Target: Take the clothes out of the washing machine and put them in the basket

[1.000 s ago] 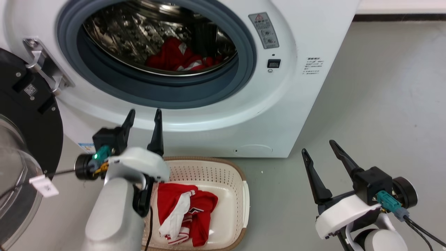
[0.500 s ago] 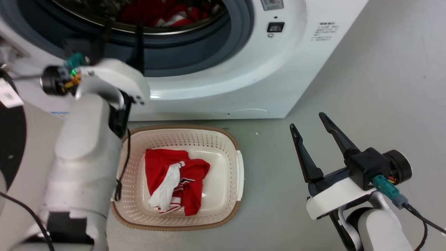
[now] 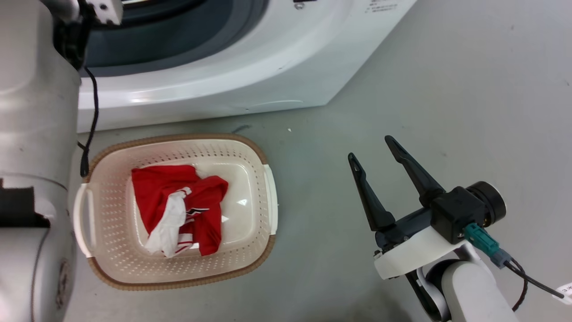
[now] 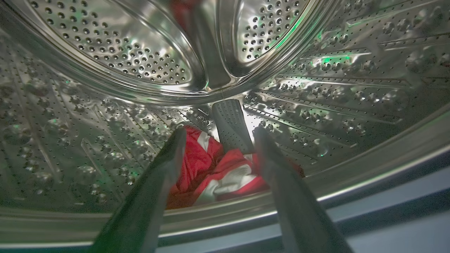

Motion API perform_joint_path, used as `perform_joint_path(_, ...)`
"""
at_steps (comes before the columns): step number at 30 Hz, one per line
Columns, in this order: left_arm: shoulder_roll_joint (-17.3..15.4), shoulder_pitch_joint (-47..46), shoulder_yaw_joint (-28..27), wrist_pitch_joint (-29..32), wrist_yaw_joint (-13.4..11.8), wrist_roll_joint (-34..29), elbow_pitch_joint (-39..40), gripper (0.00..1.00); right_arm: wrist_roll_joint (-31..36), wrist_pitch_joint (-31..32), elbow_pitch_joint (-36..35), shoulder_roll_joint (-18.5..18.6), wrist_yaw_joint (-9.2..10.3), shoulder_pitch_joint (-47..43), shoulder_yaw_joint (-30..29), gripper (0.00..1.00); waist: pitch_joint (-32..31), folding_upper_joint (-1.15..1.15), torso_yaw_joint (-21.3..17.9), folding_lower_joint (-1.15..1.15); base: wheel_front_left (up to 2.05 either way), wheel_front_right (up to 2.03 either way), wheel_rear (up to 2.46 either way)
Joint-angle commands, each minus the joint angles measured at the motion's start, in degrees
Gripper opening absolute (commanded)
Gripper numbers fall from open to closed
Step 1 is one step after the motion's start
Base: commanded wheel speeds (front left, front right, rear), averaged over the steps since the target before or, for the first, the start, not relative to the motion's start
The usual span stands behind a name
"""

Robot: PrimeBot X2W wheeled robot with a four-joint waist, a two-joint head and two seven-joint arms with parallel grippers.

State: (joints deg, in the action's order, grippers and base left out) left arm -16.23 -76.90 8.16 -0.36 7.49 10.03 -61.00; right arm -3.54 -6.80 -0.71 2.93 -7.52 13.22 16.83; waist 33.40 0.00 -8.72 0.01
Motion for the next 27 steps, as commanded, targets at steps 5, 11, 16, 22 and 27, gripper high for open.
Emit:
perform_joint_path(5, -3.53, -7.51, 2.49, 7.10, -0.04, -0.07, -4.40, 1.00, -1.63, -1.51, 0.50, -0.12, 0.05, 1.53, 2.03, 1.00, 6.34, 0.00, -4.39, -0.01, 0.00, 0.00, 0.00)
perform_joint_path(11, -5.77, -12.31, 5.98, 11.41, -0.03, -1.03, -6.21, 1.00, -2.76, -2.49, 1.34, -0.13, 0.05, 2.00, 4.51, 1.00, 9.70, 0.00, -5.98, -0.01, 0.00, 0.00, 0.00)
perform_joint_path(16, -6.85, -14.91, 9.09, 15.36, -0.03, -1.05, -7.29, 1.00, -3.49, -3.35, 1.97, -0.12, 0.05, 2.39, 6.36, 1.00, 11.78, 0.00, -7.35, -0.01, 0.00, 0.00, 0.00)
perform_joint_path(22, -8.29, -16.70, 11.41, 20.74, -0.03, -0.44, -8.80, 1.00, -4.76, -4.11, 2.75, -0.12, 0.05, 1.87, 8.02, 1.00, 13.36, 0.00, -9.21, -0.01, 0.00, 0.00, 0.00)
perform_joint_path(27, -9.33, -16.65, 11.81, 26.32, -0.26, 0.94, -10.58, 0.00, -6.01, -4.90, 3.68, -0.11, 0.06, 2.61, 8.74, 1.00, 14.06, 0.00, -10.31, -0.01, 0.00, 0.00, 0.00)
